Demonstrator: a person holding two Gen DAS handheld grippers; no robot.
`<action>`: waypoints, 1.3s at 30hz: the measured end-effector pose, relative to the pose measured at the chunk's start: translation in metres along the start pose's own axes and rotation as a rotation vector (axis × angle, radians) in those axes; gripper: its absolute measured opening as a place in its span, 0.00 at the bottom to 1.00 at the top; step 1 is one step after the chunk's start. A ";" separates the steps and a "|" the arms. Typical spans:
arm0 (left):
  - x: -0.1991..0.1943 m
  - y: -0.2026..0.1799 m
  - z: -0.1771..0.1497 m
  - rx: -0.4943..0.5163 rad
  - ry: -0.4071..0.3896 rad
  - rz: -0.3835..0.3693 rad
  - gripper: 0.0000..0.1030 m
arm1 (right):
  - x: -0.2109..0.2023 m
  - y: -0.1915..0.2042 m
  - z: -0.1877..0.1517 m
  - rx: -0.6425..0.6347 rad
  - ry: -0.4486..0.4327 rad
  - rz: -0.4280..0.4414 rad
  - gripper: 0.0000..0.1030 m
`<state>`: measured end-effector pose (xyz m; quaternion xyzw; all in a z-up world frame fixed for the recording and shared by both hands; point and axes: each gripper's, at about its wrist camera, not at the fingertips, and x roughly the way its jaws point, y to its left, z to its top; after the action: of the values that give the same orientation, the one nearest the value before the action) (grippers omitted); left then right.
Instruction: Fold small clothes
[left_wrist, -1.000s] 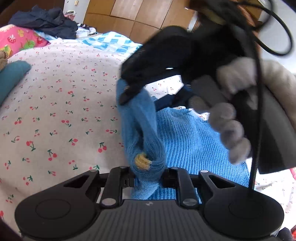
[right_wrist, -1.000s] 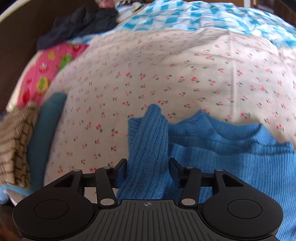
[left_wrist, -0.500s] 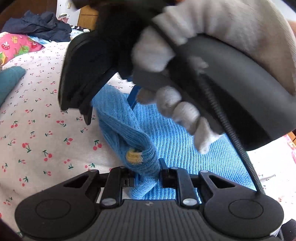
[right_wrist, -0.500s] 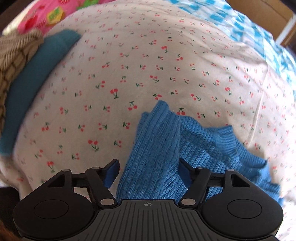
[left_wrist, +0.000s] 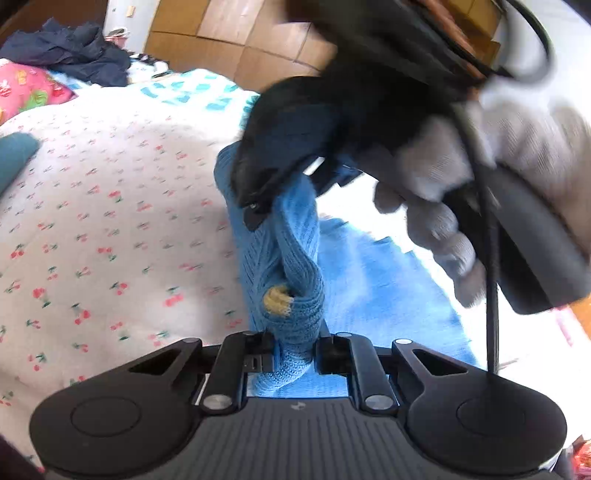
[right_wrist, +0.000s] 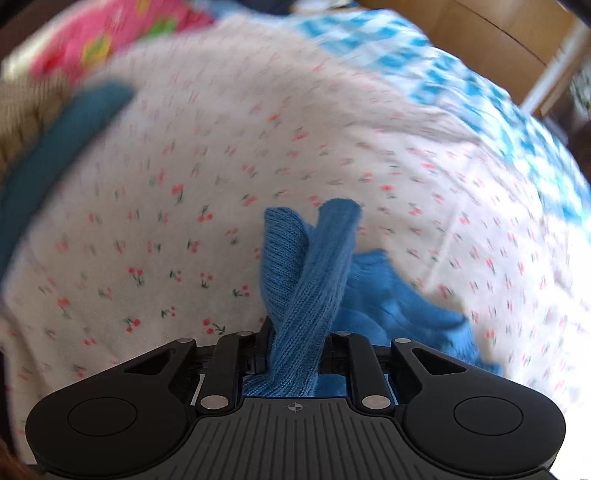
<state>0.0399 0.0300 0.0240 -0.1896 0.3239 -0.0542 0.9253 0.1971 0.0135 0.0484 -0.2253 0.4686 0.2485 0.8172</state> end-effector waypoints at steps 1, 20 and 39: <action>-0.001 -0.008 0.002 -0.004 -0.003 -0.020 0.20 | -0.010 -0.014 -0.005 0.047 -0.027 0.025 0.16; 0.084 -0.167 -0.029 0.411 0.202 -0.079 0.20 | -0.007 -0.225 -0.167 0.692 -0.189 0.277 0.17; -0.011 -0.156 0.020 0.369 -0.027 -0.040 0.20 | -0.055 -0.207 -0.117 0.730 -0.479 0.652 0.17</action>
<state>0.0470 -0.1048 0.1047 -0.0237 0.2924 -0.1285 0.9473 0.2243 -0.2283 0.0704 0.2929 0.3709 0.3545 0.8068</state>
